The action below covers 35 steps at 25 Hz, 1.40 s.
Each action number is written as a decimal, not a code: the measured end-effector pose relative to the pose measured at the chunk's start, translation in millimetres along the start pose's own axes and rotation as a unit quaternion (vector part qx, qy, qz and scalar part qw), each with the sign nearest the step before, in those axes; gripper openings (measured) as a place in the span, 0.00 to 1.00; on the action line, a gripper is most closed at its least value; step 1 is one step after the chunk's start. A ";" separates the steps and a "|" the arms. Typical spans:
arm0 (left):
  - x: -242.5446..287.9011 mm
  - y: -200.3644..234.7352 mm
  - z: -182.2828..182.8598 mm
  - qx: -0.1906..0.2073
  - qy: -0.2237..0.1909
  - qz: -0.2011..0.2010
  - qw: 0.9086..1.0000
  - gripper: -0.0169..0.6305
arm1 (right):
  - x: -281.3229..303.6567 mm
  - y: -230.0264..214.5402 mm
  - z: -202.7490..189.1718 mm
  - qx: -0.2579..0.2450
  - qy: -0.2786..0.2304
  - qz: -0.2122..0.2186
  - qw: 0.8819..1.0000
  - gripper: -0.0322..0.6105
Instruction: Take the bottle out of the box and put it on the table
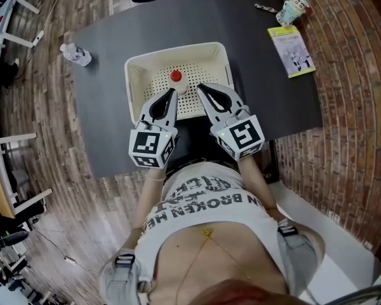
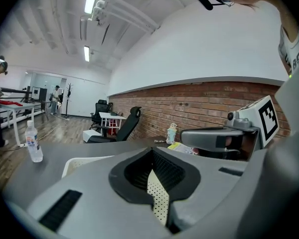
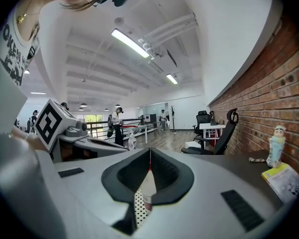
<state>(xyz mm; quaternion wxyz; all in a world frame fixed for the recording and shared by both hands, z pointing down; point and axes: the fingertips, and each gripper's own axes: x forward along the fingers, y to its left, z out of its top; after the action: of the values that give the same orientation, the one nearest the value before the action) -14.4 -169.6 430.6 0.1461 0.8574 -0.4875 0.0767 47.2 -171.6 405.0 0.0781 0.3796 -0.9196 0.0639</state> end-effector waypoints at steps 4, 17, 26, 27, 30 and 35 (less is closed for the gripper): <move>9.7 9.6 -9.3 -0.002 0.018 0.004 1.000 0.04 | 3.7 -3.8 -0.5 0.002 0.003 -0.003 1.000 0.06; 47.9 27.5 -31.1 0.025 0.065 0.003 0.998 0.25 | 8.4 -21.1 -10.2 0.010 0.020 -0.017 1.000 0.06; 67.0 22.6 -32.7 0.056 0.070 -0.003 0.996 0.27 | 8.7 -24.3 -14.9 0.012 0.027 -0.019 0.999 0.06; 67.0 23.9 -32.1 0.061 0.070 0.000 0.996 0.26 | 8.5 -24.2 -15.0 0.012 0.027 -0.018 0.999 0.06; 65.8 25.1 -32.6 0.068 0.071 0.003 0.995 0.25 | 7.2 -23.6 -15.5 0.011 0.026 -0.017 0.999 0.06; 65.9 23.8 -34.2 0.064 0.068 -0.004 0.996 0.25 | 7.4 -21.7 -15.5 0.010 0.024 -0.014 1.000 0.06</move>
<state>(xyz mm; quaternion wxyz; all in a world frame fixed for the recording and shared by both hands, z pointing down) -0.6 -223.5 485.2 0.1236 0.8599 -0.4668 0.1654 58.9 -189.2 422.9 0.0975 0.3920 -0.9112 0.0809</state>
